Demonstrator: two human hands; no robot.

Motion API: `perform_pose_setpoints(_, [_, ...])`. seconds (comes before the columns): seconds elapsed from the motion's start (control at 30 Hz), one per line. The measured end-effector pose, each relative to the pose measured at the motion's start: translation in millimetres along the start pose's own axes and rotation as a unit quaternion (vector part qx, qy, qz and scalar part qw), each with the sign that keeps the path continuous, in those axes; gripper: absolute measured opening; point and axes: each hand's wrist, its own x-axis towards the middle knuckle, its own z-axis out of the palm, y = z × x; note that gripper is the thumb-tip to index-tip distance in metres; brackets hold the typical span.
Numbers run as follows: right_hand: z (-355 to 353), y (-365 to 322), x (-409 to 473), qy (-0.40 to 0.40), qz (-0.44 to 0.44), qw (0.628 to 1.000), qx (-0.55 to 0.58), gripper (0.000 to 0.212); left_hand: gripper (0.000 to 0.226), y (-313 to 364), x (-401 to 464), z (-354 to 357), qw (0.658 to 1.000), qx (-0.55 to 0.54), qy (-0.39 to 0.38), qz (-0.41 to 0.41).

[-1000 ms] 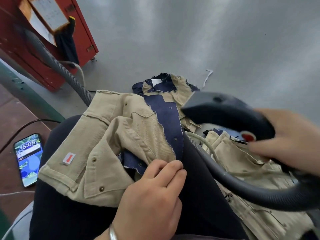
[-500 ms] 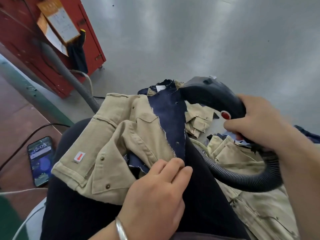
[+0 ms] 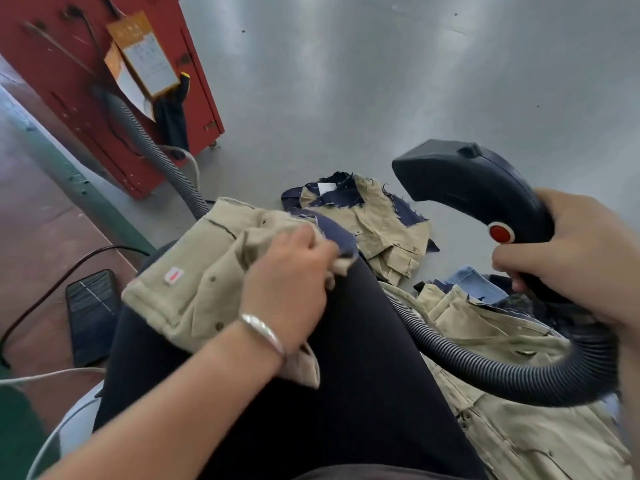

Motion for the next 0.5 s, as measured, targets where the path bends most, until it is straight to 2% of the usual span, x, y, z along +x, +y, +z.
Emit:
perform_pose_setpoints(0.07, [-5,2,-3,0.015,0.009,1.000,0.013,0.038,0.026,-14,24,-5,0.996,-0.083,-0.007,0.016])
perform_pose_setpoints(0.17, [-14,10,-5,0.035,0.020,0.999,0.002,0.049,0.036,-13,31,-20,0.962,-0.172,-0.132,0.166])
perform_pose_setpoints(0.23, [-19,16,-7,0.044,0.024,0.999,-0.001,0.051,0.037,-17,20,-31,0.936,-0.193,-0.193,0.224])
perform_pose_setpoints(0.4, [-16,18,-11,0.033,0.014,0.999,-0.034,0.052,0.035,-57,-20,-67,0.903,-0.219,-0.219,0.296])
perform_pose_setpoints(0.5, [-8,10,-7,0.009,0.005,0.998,-0.055,0.050,0.032,-89,-33,-77,0.931,-0.103,-0.180,0.301])
